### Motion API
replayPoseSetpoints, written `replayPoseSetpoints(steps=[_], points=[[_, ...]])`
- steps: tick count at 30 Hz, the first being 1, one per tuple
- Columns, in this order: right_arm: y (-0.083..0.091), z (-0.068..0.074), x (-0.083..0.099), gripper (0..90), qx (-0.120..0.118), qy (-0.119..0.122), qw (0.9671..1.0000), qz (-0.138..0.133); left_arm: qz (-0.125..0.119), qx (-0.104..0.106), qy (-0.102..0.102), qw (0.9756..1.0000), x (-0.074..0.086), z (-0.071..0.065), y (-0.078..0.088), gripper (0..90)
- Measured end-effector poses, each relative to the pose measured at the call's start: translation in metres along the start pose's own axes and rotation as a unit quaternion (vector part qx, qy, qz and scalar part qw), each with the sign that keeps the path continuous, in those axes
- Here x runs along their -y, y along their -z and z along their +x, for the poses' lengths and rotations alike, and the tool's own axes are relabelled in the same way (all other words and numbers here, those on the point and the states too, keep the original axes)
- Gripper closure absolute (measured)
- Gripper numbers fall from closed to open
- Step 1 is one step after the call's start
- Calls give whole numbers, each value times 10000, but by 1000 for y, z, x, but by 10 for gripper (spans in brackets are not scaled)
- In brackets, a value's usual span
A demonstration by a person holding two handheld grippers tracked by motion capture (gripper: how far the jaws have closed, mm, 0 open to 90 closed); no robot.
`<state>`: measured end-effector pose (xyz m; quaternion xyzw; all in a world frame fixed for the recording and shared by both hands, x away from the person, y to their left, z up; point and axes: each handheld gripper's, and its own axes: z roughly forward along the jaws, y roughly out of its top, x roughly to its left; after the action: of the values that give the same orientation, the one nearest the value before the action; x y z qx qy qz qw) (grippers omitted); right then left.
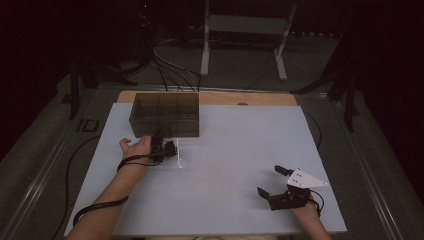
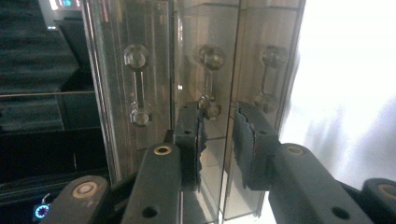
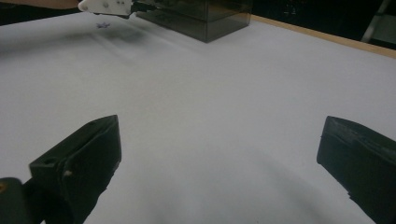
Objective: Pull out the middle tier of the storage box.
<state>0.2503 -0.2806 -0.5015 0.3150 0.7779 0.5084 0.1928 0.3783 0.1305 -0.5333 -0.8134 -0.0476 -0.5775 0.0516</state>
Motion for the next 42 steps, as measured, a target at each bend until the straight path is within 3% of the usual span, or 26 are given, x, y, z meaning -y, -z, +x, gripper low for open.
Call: replayPoseSetpoints(steps=[16,20,30,42], points=[[-1,0,0,0,-34,-22,10000,17,85,-392,-254,9989,-4,-9,-4,739],[-2,0,0,0,-40,-17,10000,15,62,-430,-161,9989,-5,-9,-5,765],[-1,0,0,0,-54,-23,10000,3,214,-340,-67,9992,-8,-5,-3,806],[0,0,0,0,-54,-26,10000,0,259,-359,-122,9989,-9,-5,2,813]])
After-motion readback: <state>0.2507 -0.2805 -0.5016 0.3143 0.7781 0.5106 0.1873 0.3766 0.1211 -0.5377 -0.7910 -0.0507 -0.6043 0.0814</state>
